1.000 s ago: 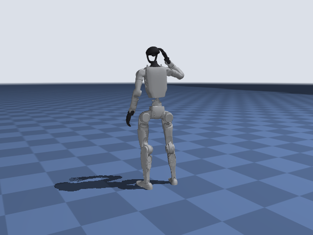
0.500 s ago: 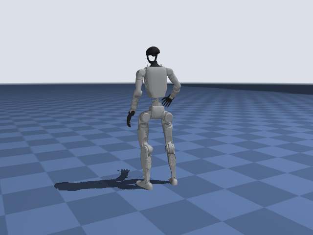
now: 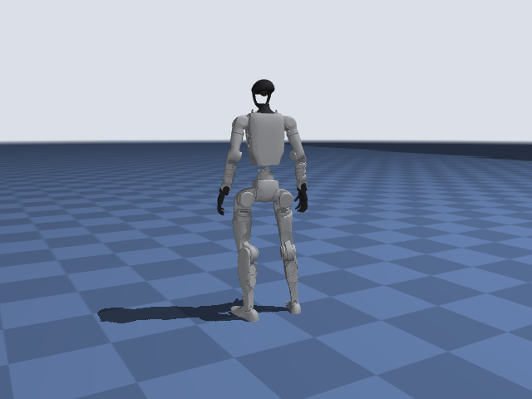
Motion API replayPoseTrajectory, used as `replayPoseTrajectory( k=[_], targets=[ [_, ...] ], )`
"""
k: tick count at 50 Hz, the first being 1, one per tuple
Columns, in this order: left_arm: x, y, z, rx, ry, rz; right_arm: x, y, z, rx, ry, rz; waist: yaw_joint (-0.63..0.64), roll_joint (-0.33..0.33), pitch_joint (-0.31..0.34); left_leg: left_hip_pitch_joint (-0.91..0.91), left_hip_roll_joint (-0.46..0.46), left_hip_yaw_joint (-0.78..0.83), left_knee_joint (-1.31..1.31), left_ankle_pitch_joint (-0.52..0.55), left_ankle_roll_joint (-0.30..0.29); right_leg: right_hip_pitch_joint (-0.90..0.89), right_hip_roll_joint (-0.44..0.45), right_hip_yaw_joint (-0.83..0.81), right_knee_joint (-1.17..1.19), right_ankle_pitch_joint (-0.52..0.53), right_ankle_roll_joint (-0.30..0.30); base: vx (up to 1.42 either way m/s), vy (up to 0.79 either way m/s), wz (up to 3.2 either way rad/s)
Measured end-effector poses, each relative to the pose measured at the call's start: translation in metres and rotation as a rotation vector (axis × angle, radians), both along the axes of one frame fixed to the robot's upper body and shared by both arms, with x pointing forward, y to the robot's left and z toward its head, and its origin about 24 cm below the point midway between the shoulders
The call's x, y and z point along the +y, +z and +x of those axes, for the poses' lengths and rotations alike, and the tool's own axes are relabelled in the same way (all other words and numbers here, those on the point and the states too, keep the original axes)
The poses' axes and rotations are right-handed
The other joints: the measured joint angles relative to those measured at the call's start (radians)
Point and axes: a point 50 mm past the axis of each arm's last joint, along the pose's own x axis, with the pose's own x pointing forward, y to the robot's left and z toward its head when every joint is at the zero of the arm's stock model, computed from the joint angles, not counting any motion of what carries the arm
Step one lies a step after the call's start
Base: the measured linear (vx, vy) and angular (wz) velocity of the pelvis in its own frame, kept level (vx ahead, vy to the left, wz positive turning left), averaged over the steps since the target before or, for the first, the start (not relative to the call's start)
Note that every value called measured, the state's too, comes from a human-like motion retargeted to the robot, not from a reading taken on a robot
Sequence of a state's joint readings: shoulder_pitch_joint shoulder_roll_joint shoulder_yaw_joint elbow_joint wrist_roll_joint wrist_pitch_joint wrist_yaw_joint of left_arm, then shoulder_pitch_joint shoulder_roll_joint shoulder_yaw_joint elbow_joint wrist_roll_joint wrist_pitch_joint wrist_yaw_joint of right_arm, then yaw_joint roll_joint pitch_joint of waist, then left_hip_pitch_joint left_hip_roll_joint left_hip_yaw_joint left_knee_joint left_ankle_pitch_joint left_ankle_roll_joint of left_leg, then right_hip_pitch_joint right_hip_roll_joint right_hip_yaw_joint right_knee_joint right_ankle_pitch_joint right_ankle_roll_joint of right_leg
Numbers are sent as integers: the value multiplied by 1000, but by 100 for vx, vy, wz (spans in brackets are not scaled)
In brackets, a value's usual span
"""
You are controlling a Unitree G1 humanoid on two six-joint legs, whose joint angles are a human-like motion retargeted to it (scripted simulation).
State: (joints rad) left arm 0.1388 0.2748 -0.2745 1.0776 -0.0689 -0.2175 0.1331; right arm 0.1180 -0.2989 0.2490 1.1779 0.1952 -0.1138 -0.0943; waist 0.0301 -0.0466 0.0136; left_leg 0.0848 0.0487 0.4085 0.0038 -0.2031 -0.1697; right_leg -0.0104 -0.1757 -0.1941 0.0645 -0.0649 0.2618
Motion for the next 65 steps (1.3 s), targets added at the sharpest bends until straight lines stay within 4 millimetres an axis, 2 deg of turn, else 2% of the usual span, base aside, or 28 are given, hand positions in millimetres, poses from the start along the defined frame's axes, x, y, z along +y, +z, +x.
replayPoseTrajectory(
  k=[22,35,40,44,47,50,53,56,58,60,63,65],
  targets=[
    [-2,4,17,-46,7,-19,6,-3,7,2,-110,52,1,-2,-3,6,-5,-3,-11,9,5,-1,-3,2,4,2,-4,0,0,-2],
    [-2,-3,5,26,30,10,10,-2,16,-50,-155,43,15,-15,-7,-11,-4,-34,3,11,2,11,-9,-32,2,-2,-8,0,0,0],
    [-3,-4,-1,29,32,11,2,6,32,-137,-169,25,8,-20,-10,-40,4,-34,71,-17,-6,17,-15,-44,2,-5,-2,0,0,0],
    [-2,-3,1,28,50,7,-8,25,68,-295,-176,48,14,-22,-8,-29,1,-35,42,-4,-2,13,-12,-39,1,-2,-3,0,0,0],
    [-1,-2,4,20,62,4,-19,55,106,-487,-161,65,19,-24,-5,-13,-4,-34,8,10,2,10,-9,-31,1,1,-3,0,-1,-7],
    [0,0,8,3,65,7,-32,104,146,-748,-125,49,20,-26,-1,-2,-5,-29,-4,15,1,13,-7,-26,0,2,0,0,0,0],
    [2,3,12,-21,68,14,-43,173,180,-1065,-74,1,22,-27,-2,4,-2,-24,-9,17,-1,14,-2,-21,-2,4,0,0,0,0],
    [6,6,18,-47,68,17,-49,257,197,-1405,-2,-51,25,-29,-5,8,0,-21,-12,18,-2,15,2,-19,-4,5,0,0,0,0],
    [9,8,22,-63,67,15,-47,313,198,-1628,67,-81,27,-30,-9,10,1,-21,-13,18,-2,17,3,-18,-5,6,0,0,0,0],
    [12,11,26,-78,67,10,-40,367,190,-1840,157,-103,31,-33,-13,11,1,-21,-13,17,-3,19,3,-19,-6,6,0,0,0,0],
    [16,14,32,-97,73,-3,-20,438,167,-2127,337,-115,37,-36,-19,12,1,-24,-12,16,-3,23,2,-22,-8,5,0,0,0,0],
    [18,16,35,-107,78,-12,-2,475,146,-2292,484,-109,41,-39,-23,12,0,-27,-11,16,-3,25,1,-25,-9,4,0,0,0,0]
  ],
)
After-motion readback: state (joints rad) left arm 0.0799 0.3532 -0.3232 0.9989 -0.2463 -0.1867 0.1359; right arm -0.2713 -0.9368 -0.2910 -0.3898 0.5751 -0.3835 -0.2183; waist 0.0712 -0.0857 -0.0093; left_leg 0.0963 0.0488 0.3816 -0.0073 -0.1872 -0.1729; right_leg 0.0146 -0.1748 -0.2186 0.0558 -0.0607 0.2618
